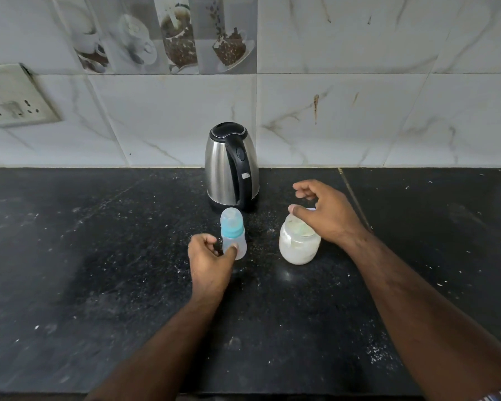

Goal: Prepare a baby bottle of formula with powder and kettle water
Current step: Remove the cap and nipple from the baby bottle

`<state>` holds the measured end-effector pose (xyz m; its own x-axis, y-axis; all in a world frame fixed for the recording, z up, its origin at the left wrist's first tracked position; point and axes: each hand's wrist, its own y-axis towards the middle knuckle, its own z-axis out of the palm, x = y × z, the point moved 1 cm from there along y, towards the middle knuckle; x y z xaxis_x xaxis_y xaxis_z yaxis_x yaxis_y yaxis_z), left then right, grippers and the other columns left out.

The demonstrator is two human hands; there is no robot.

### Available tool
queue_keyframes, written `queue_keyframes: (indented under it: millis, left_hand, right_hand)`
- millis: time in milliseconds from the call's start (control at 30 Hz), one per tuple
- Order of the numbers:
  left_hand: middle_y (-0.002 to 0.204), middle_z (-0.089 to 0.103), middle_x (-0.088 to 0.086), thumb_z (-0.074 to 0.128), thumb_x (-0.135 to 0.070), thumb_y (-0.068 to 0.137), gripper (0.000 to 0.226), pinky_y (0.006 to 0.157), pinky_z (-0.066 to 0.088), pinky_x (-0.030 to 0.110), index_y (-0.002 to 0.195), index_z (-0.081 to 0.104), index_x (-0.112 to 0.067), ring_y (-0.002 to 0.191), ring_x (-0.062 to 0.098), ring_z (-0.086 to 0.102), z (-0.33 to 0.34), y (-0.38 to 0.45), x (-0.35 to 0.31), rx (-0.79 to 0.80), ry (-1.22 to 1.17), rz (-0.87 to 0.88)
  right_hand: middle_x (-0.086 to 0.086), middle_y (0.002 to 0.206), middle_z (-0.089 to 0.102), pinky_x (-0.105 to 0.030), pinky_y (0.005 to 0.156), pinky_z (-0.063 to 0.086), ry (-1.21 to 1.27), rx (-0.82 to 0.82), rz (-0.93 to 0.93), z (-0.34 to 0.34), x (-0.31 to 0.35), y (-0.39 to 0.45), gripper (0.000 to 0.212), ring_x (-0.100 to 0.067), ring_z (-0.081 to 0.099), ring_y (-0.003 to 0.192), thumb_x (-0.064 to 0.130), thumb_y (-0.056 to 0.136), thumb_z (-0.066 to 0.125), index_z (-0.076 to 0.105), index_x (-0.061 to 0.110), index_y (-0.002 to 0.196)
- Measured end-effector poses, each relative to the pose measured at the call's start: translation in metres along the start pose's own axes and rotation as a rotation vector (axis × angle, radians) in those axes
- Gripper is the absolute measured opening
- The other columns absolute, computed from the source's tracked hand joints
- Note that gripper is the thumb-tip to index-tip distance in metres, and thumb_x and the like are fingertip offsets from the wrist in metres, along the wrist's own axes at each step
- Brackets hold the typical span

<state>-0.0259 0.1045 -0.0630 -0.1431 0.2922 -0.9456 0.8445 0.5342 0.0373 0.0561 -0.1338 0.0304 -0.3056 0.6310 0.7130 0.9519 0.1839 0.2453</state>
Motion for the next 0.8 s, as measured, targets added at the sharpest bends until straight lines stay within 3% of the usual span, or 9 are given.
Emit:
queue_keyframes:
  millis: [100, 167, 233, 367, 467, 567, 667, 800]
  left_hand:
    - [0.139, 0.054, 0.001, 0.090, -0.027, 0.075, 0.087, 0.112, 0.043, 0.043, 0.149, 0.045, -0.020, 0.129, 0.023, 0.049, -0.005, 0.020, 0.003, 0.157, 0.125, -0.054]
    - [0.146, 0.053, -0.006, 0.088, -0.035, 0.076, 0.100, 0.117, 0.033, 0.043, 0.160, 0.033, -0.028, 0.140, 0.023, 0.035, -0.003, 0.027, 0.001, 0.305, 0.150, -0.053]
    - [0.135, 0.054, -0.009, 0.087, -0.039, 0.077, 0.091, 0.111, 0.035, 0.039, 0.153, 0.039, -0.034, 0.138, 0.020, 0.035, 0.002, 0.029, -0.003, 0.392, 0.114, -0.041]
    - [0.110, 0.066, -0.014, 0.084, -0.044, 0.079, 0.050, 0.099, 0.055, 0.047, 0.118, 0.054, -0.040, 0.111, 0.015, 0.064, -0.001, 0.026, -0.012, 0.394, 0.048, 0.076]
    - [0.112, 0.066, -0.007, 0.080, -0.045, 0.076, 0.049, 0.094, 0.057, 0.044, 0.119, 0.061, -0.031, 0.106, 0.012, 0.065, -0.008, 0.016, -0.016, 0.460, -0.009, 0.202]
    - [0.112, 0.067, -0.002, 0.082, -0.036, 0.080, 0.043, 0.093, 0.057, 0.045, 0.118, 0.064, -0.027, 0.105, 0.017, 0.066, -0.014, 0.012, -0.017, 0.524, -0.034, 0.260]
    - [0.110, 0.072, -0.008, 0.083, -0.034, 0.083, 0.041, 0.090, 0.059, 0.037, 0.119, 0.062, -0.038, 0.099, 0.009, 0.070, -0.026, 0.016, -0.017, 0.597, -0.083, 0.198]
    - [0.103, 0.073, -0.017, 0.083, -0.037, 0.081, 0.041, 0.081, 0.055, 0.026, 0.117, 0.062, -0.041, 0.093, 0.003, 0.071, -0.039, 0.022, -0.016, 0.662, -0.085, 0.161]
  right_hand:
    - [0.013, 0.099, 0.071, -0.001, 0.076, 0.042, 0.037, -0.065, 0.001, 0.014, 0.016, -0.005, 0.032, 0.004, 0.062, 0.088, 0.023, 0.087, 0.079, 0.070, 0.028, 0.117]
    - [0.014, 0.091, 0.071, -0.003, 0.072, 0.044, 0.055, -0.053, 0.005, 0.025, 0.027, -0.010, 0.027, 0.002, 0.063, 0.080, 0.023, 0.086, 0.078, 0.071, 0.031, 0.111]
    - [0.013, 0.084, 0.070, -0.009, 0.072, 0.048, 0.077, -0.033, 0.009, 0.037, 0.037, -0.016, 0.023, 0.002, 0.062, 0.073, 0.022, 0.086, 0.078, 0.071, 0.032, 0.106]
    - [0.013, 0.092, 0.069, -0.027, 0.076, 0.053, 0.064, 0.057, 0.054, 0.058, 0.056, -0.022, 0.033, -0.002, 0.058, 0.068, 0.030, 0.087, 0.078, 0.069, 0.027, 0.119]
    - [0.011, 0.117, 0.067, -0.030, 0.087, 0.052, -0.041, 0.159, 0.076, 0.067, 0.069, -0.020, 0.055, -0.006, 0.062, 0.092, 0.047, 0.088, 0.075, 0.059, 0.025, 0.136]
    - [0.015, 0.107, 0.069, -0.031, 0.080, 0.055, -0.118, 0.215, 0.106, 0.068, 0.083, -0.014, 0.046, -0.009, 0.065, 0.095, 0.060, 0.085, 0.072, 0.066, 0.028, 0.117]
    - [0.013, 0.102, 0.071, -0.037, 0.082, 0.060, -0.046, 0.311, 0.088, 0.064, 0.090, -0.008, 0.034, -0.009, 0.069, 0.093, 0.047, 0.084, 0.078, 0.069, 0.029, 0.111]
    - [0.006, 0.106, 0.076, -0.041, 0.095, 0.060, 0.179, 0.516, 0.086, 0.056, 0.093, 0.001, 0.034, -0.012, 0.072, 0.101, 0.013, 0.083, 0.084, 0.073, 0.027, 0.112]
